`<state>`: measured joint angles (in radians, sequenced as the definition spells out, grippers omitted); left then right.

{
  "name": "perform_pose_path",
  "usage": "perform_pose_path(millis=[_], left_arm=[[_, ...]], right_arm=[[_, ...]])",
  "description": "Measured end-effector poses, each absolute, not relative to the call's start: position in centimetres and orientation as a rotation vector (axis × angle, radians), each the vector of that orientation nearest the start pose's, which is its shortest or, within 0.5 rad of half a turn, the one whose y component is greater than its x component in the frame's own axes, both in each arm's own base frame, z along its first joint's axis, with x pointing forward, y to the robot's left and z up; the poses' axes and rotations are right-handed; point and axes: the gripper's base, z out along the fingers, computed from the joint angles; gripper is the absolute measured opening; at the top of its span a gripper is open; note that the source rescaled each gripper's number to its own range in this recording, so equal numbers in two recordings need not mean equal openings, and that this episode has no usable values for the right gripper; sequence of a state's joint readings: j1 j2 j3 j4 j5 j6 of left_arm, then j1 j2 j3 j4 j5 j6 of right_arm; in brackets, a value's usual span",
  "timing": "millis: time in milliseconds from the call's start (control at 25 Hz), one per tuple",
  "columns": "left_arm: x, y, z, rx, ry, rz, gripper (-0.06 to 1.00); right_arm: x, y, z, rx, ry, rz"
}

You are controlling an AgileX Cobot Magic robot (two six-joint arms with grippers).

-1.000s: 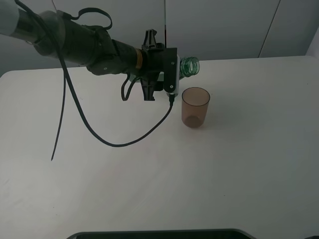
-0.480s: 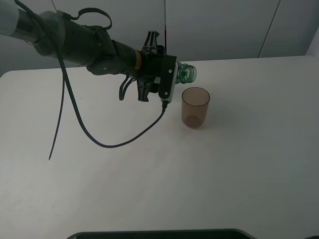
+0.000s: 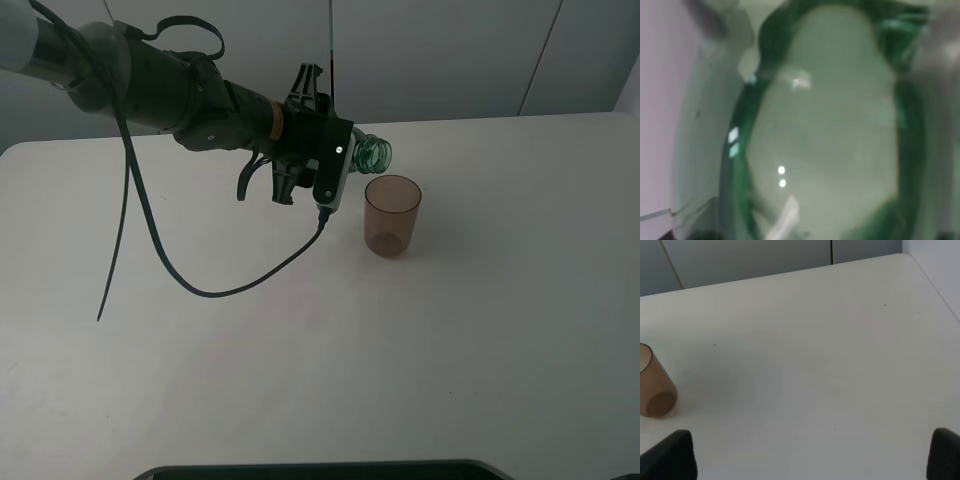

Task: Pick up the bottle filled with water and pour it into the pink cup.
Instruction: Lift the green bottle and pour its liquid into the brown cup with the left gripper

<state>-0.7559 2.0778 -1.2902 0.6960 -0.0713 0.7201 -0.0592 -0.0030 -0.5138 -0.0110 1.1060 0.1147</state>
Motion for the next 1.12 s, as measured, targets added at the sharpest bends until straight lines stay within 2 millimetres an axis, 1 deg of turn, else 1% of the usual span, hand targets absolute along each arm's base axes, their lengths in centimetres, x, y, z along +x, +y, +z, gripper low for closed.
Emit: perform_pose_path(millis=[1120], left_arm=[[32.45, -30.85, 14.94, 2.07, 0.943, 0.386, 0.0]], right_arm=[[-0.89, -0.04, 27.74, 0.181, 2.065, 0.021]])
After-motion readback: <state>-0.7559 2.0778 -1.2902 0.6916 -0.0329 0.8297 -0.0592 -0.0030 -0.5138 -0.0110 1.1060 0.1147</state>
